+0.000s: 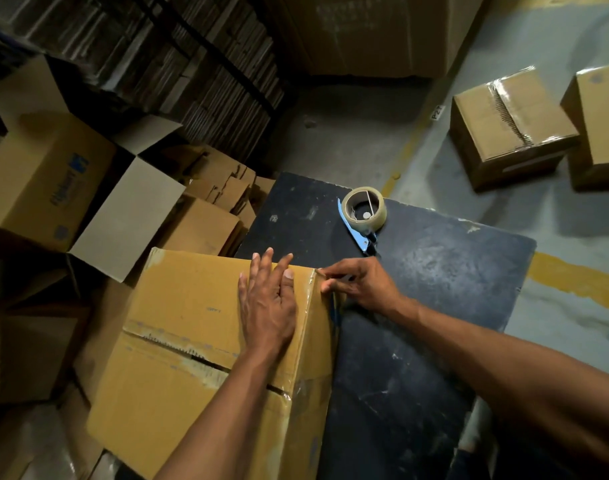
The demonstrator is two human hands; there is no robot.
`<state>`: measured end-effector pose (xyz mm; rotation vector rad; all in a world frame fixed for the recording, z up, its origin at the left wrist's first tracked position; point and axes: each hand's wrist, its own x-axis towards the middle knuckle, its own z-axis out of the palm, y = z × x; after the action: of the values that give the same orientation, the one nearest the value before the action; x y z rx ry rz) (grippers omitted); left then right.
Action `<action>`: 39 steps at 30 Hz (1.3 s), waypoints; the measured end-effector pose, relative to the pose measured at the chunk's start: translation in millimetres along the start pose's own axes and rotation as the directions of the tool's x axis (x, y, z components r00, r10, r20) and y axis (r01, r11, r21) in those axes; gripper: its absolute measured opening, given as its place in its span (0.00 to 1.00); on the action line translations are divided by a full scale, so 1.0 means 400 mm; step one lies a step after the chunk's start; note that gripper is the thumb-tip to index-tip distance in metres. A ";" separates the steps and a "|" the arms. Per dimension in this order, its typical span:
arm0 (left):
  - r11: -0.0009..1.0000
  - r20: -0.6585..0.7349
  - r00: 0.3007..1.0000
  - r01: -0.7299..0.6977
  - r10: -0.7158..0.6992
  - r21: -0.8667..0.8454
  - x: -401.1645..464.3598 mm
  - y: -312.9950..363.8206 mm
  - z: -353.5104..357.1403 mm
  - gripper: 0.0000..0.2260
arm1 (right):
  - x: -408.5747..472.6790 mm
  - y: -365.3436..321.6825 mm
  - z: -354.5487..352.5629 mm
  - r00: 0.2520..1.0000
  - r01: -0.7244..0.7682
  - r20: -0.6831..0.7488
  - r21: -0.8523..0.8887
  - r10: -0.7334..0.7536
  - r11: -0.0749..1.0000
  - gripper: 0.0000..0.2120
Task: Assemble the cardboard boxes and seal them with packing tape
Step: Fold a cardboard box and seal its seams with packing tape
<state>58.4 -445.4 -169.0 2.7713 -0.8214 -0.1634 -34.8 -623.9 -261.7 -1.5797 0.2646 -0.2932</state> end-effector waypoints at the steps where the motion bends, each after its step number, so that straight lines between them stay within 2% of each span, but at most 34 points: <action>1: 1.000 -0.003 1.000 -0.004 0.004 0.001 0.002 0.000 0.000 0.21 | -0.004 0.009 -0.002 0.999 0.049 -0.009 -0.064 -0.049 0.997 0.14; 3: 1.000 -0.005 1.000 -0.005 0.005 0.006 0.003 0.001 0.001 0.22 | -0.004 0.010 -0.014 0.992 0.122 -0.008 -0.183 -0.126 0.975 0.20; 7: 1.000 0.002 1.000 -0.004 0.004 0.014 0.001 -0.001 0.002 0.22 | 0.007 -0.027 -0.039 0.977 0.212 0.084 -0.348 -0.195 0.913 0.41; 10: 1.000 -0.004 1.000 -0.009 0.009 0.015 0.004 0.001 0.002 0.23 | 0.019 -0.067 -0.019 0.968 0.248 0.165 -0.477 -0.192 0.843 0.46; 15: 0.999 -0.002 1.000 -0.022 0.022 0.034 -0.005 0.007 0.000 0.24 | -0.017 -0.062 0.004 0.938 0.336 0.287 -0.609 -0.195 0.718 0.43; 17: 0.999 0.003 1.000 -0.025 0.025 0.019 -0.004 0.007 -0.002 0.25 | -0.041 -0.052 -0.025 0.916 0.390 0.343 -0.642 -0.208 0.660 0.46; 19: 0.999 -0.014 1.000 -0.028 0.027 -0.034 -0.009 0.008 -0.007 0.25 | -0.058 -0.062 -0.043 0.906 0.423 0.338 -0.677 -0.256 0.603 0.47; 21: 0.990 -0.066 0.997 -0.035 0.026 -0.134 -0.018 0.010 -0.020 0.24 | -0.061 -0.095 -0.029 0.885 0.459 0.315 -0.712 -0.341 0.532 0.47; 23: 0.974 -0.128 0.992 -0.043 0.014 -0.220 -0.036 0.002 -0.040 0.20 | -0.061 -0.128 0.008 0.846 0.519 0.366 -0.734 -0.388 0.438 0.44; 27: 0.972 -0.269 0.962 -0.030 -0.035 -0.234 -0.140 -0.043 -0.096 0.14 | -0.073 -0.107 0.066 0.783 0.601 0.489 -0.752 -0.385 0.269 0.37; 29: 0.973 -0.294 0.954 -0.012 -0.058 -0.230 -0.237 -0.083 -0.122 0.13 | -0.071 -0.095 0.069 0.783 0.604 0.498 -0.753 -0.373 0.262 0.37; 33: 0.987 -0.316 0.948 -0.016 -0.036 -0.160 -0.471 -0.171 -0.160 0.15 | -0.076 -0.111 0.043 0.776 0.619 0.565 -0.768 -0.280 0.165 0.44; 35: 0.993 -0.301 0.954 -0.026 -0.010 -0.116 -0.571 -0.216 -0.159 0.16 | -0.097 -0.137 0.056 0.778 0.615 0.549 -0.764 -0.307 0.194 0.45; 37: 0.996 -0.279 0.960 -0.053 0.031 -0.073 -0.645 -0.262 -0.142 0.17 | -0.123 -0.152 0.103 0.747 0.655 0.584 -0.729 -0.320 0.200 0.43; 39: 0.996 -0.235 0.971 -0.066 0.049 -0.064 -0.690 -0.298 -0.123 0.24 | -0.140 -0.152 0.151 0.691 0.713 0.647 -0.682 -0.323 0.160 0.41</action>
<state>-101.3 -187.2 -142.8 2.6303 -0.8163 0.1395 -67.1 -545.9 -203.6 -2.8438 -0.6237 -0.4334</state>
